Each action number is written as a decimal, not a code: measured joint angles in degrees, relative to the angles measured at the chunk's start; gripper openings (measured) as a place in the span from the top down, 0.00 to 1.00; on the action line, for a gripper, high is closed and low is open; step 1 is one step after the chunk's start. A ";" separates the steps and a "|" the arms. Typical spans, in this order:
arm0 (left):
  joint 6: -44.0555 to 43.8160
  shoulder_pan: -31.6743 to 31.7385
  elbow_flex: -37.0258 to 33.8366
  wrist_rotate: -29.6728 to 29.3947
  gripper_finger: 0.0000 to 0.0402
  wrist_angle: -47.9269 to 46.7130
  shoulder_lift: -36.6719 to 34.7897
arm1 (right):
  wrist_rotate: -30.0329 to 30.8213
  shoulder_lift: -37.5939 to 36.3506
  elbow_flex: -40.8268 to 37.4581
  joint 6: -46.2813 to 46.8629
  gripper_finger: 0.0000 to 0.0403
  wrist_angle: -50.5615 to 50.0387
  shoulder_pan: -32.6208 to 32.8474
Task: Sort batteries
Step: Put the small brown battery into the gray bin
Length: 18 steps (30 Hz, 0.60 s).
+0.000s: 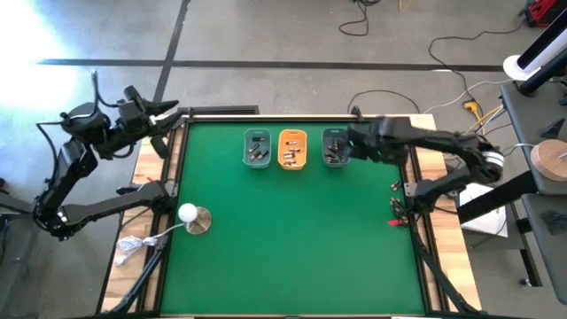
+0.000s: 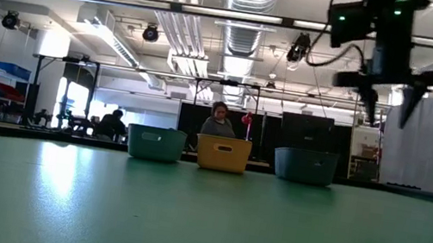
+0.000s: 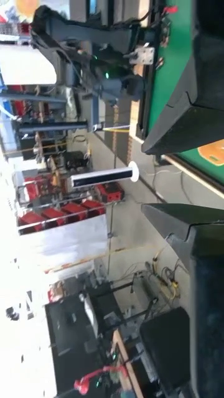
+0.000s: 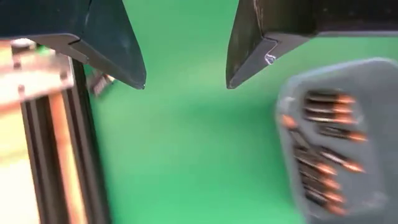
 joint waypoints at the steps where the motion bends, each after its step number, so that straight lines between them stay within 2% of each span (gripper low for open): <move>1: 0.01 0.00 -0.21 0.64 0.71 0.02 0.42 | 0.01 -1.76 -2.58 3.39 0.46 0.00 1.52; 6: 0.03 0.00 -0.84 2.04 0.71 0.83 2.53 | -1.20 -8.05 -14.25 20.29 0.47 -0.03 8.57; 10: -0.11 0.00 -1.00 2.85 0.71 1.79 3.64 | -1.38 -10.01 -20.48 30.80 0.47 0.16 10.70; 18: -2.09 -0.02 -0.98 5.43 0.71 1.98 3.60 | 2.09 -8.48 -22.34 34.63 0.51 1.21 7.68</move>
